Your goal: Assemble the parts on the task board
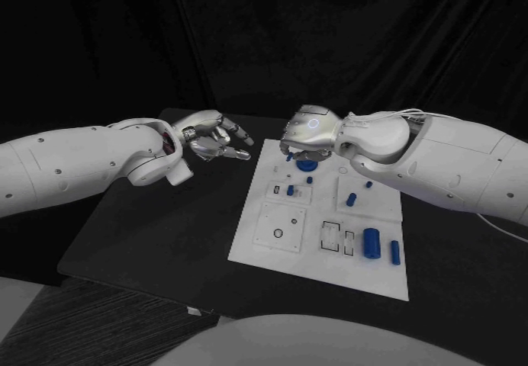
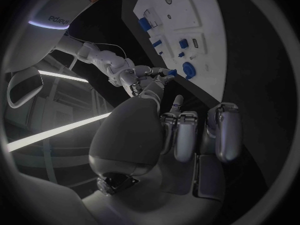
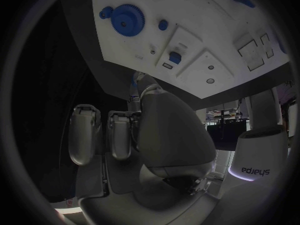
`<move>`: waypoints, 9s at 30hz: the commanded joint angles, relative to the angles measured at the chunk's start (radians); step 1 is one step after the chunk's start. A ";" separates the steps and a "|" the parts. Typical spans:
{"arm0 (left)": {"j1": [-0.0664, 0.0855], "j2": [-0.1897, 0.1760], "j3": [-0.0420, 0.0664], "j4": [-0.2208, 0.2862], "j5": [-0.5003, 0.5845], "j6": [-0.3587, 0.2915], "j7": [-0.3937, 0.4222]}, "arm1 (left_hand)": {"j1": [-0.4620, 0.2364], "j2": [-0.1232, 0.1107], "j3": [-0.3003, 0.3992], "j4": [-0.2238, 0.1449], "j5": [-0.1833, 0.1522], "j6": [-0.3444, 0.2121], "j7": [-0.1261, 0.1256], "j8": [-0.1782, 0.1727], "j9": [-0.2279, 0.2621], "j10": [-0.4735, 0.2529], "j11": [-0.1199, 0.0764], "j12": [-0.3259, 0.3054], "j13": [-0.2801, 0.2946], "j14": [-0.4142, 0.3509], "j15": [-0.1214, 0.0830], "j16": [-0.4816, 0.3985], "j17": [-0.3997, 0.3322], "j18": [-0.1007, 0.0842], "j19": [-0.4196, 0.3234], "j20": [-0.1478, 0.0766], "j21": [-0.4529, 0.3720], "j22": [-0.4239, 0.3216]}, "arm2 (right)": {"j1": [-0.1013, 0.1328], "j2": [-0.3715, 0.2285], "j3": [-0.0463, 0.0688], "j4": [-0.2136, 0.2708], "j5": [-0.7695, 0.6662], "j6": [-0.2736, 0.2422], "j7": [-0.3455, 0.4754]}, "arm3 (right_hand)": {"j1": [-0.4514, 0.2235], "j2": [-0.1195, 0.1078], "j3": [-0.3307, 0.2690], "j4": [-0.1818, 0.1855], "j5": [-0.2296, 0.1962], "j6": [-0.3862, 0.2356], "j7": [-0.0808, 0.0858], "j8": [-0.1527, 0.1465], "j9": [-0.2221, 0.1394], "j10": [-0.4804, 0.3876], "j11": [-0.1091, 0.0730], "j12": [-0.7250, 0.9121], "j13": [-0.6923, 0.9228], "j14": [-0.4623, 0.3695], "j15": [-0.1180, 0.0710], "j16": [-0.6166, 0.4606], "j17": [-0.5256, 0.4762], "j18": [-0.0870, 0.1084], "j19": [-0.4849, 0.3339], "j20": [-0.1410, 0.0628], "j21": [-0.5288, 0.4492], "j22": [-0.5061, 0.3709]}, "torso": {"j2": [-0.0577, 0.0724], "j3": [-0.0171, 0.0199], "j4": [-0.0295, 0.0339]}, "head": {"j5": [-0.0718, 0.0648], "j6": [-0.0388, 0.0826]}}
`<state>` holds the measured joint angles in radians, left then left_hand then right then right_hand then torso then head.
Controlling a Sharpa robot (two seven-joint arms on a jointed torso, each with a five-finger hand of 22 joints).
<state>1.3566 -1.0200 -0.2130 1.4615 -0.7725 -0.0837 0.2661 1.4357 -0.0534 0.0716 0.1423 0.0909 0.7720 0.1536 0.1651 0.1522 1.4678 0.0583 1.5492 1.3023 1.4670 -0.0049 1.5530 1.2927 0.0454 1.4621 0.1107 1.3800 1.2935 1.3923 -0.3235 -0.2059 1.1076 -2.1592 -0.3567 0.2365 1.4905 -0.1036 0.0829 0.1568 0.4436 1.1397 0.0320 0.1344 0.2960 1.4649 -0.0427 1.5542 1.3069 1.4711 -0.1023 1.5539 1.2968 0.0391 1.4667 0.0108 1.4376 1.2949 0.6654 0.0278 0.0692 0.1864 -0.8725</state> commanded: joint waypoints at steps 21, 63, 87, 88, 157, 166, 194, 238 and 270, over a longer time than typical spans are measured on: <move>0.023 -0.011 0.001 0.028 -0.125 -0.029 -0.079 | 0.006 0.015 -0.060 0.041 0.020 0.033 -0.006 0.028 -0.019 0.103 0.004 0.022 0.269 0.104 0.005 0.018 0.278 -0.001 0.011 -0.001 -0.001 0.219 | -0.050 0.146 0.001 -0.163 -0.182 0.077 0.033 | -0.015 0.040 0.028 -0.020 -0.004 -0.014 -0.013 -0.009 0.031 0.106 0.002 0.017 0.264 0.100 0.013 0.017 0.274 -0.019 0.058 0.010 0.051 0.249 | 0.011 -0.0263 0.0628 | -0.063 0.000; 0.024 -0.004 0.001 0.030 -0.125 0.003 -0.121 | 0.007 0.026 -0.064 0.052 0.029 0.049 -0.009 0.034 -0.023 0.103 0.001 0.022 0.269 0.104 0.001 0.018 0.278 -0.001 0.012 -0.004 -0.001 0.219 | -0.099 0.185 0.001 -0.286 -0.184 0.062 -0.041 | -0.039 0.048 0.029 -0.028 -0.027 -0.033 -0.021 -0.028 0.034 0.106 0.000 0.017 0.264 0.100 0.015 0.017 0.274 -0.019 0.057 0.013 0.052 0.249 | -0.002 -0.0272 0.0574 | -0.063 0.000; 0.023 0.004 0.001 0.020 -0.125 0.021 -0.133 | 0.006 0.028 -0.065 0.055 0.030 0.053 -0.010 0.036 -0.024 0.103 0.000 0.022 0.269 0.104 0.001 0.018 0.278 -0.001 0.012 -0.005 -0.003 0.218 | -0.109 0.184 0.001 -0.298 -0.184 0.030 -0.052 | -0.064 0.059 0.032 -0.036 -0.064 -0.057 -0.046 -0.048 0.037 0.106 -0.002 0.017 0.264 0.100 0.013 0.017 0.274 -0.017 0.052 0.012 0.045 0.247 | -0.005 -0.0297 0.0592 | -0.061 0.000; 0.023 0.004 0.001 0.020 -0.125 0.022 -0.133 | 0.006 0.028 -0.065 0.055 0.030 0.053 -0.010 0.036 -0.024 0.103 0.000 0.022 0.269 0.104 0.001 0.018 0.278 -0.001 0.012 -0.005 -0.003 0.218 | -0.110 0.184 0.001 -0.298 -0.184 0.030 -0.052 | -0.064 0.059 0.032 -0.036 -0.064 -0.057 -0.046 -0.048 0.037 0.106 -0.002 0.017 0.264 0.100 0.013 0.017 0.274 -0.017 0.052 0.012 0.045 0.247 | -0.005 -0.0298 0.0591 | -0.062 0.000; 0.023 0.018 0.000 0.002 -0.125 0.084 -0.161 | 0.007 0.029 -0.071 0.060 0.034 0.069 -0.013 0.042 -0.026 0.103 -0.003 0.022 0.269 0.104 -0.001 0.018 0.278 0.001 0.009 -0.006 -0.009 0.216 | -0.111 0.169 0.001 -0.287 -0.184 0.029 -0.054 | -0.084 0.045 0.032 -0.057 -0.076 -0.110 -0.075 -0.070 0.033 0.106 0.001 0.017 0.264 0.100 0.013 0.017 0.274 -0.018 0.052 0.013 0.047 0.247 | -0.008 -0.0296 0.0576 | -0.068 0.000; 0.023 0.019 0.000 0.001 -0.125 0.088 -0.166 | 0.008 0.029 -0.071 0.060 0.035 0.070 -0.013 0.042 -0.027 0.103 -0.003 0.022 0.269 0.104 -0.001 0.018 0.278 0.001 0.009 -0.007 -0.009 0.216 | -0.111 0.168 0.001 -0.286 -0.184 0.025 -0.052 | -0.098 0.038 0.040 -0.065 -0.121 -0.218 -0.105 -0.074 -0.002 0.106 0.002 0.017 0.264 0.100 0.014 0.017 0.274 -0.017 0.051 0.013 0.047 0.247 | -0.008 -0.0307 0.0585 | -0.067 0.000; 0.021 0.031 0.000 -0.016 -0.125 0.100 -0.175 | 0.011 0.030 -0.071 0.059 0.039 0.071 -0.014 0.042 -0.028 0.103 -0.003 0.022 0.269 0.104 -0.002 0.018 0.278 0.002 0.007 -0.007 -0.014 0.215 | -0.059 0.067 0.001 -0.176 -0.181 -0.074 -0.089 | -0.107 0.013 0.019 -0.081 -0.221 -0.430 -0.185 -0.070 -0.120 0.106 0.005 0.017 0.264 0.100 0.017 0.017 0.274 -0.016 0.048 0.016 0.043 0.245 | -0.009 -0.0297 0.0577 | -0.070 0.000; 0.173 0.372 0.002 -0.247 -0.288 0.651 -0.844 | -0.374 0.142 -0.209 0.144 0.022 0.283 -0.098 0.197 0.147 0.103 -0.076 0.022 0.269 0.104 -0.065 0.018 0.278 0.003 0.014 -0.066 -0.022 0.213 | 0.019 -0.560 0.000 0.487 0.385 -0.253 -0.314 | -0.331 0.070 0.026 0.133 -0.171 -0.102 -0.050 0.388 0.452 0.106 -0.035 0.017 0.264 0.100 -0.034 0.017 0.274 -0.030 0.086 -0.031 0.102 0.264 | -0.034 0.0151 -0.0120 | -0.179 0.000; 0.116 0.586 0.002 -0.469 -0.404 0.474 -0.792 | -0.311 0.107 -0.167 0.120 0.056 0.325 -0.131 0.229 0.343 0.103 -0.106 0.022 0.269 0.104 -0.094 0.018 0.278 0.001 0.026 -0.095 -0.021 0.215 | -0.054 -0.588 0.000 0.509 0.404 -0.249 -0.291 | -0.304 0.063 0.039 0.132 -0.136 -0.141 -0.052 0.421 0.537 0.106 -0.038 0.017 0.264 0.099 -0.040 0.016 0.271 -0.027 0.078 -0.036 0.089 0.259 | -0.036 0.0645 -0.0894 | -0.072 0.000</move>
<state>1.4759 -0.4311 -0.2121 0.9918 -1.1367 0.4233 -0.5362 1.1143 0.0510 -0.1098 0.2768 0.1482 1.0861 0.0216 0.3813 0.4886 1.4558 -0.0378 1.5492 1.3026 1.4633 -0.0806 1.5530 1.2927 0.0457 1.4656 0.0281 1.3535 1.2935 1.3403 -0.9112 -0.2069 1.6143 -1.7575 -0.6022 -0.0485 1.1725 -0.0432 0.0967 0.2922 0.2866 1.0108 -0.0174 0.5356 0.8184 1.4565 -0.0768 1.5542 1.3069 1.4666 -0.1395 1.5539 1.2968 0.0387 1.4667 -0.0216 1.5371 1.2949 0.6306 0.0940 -0.0221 0.1122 -0.8725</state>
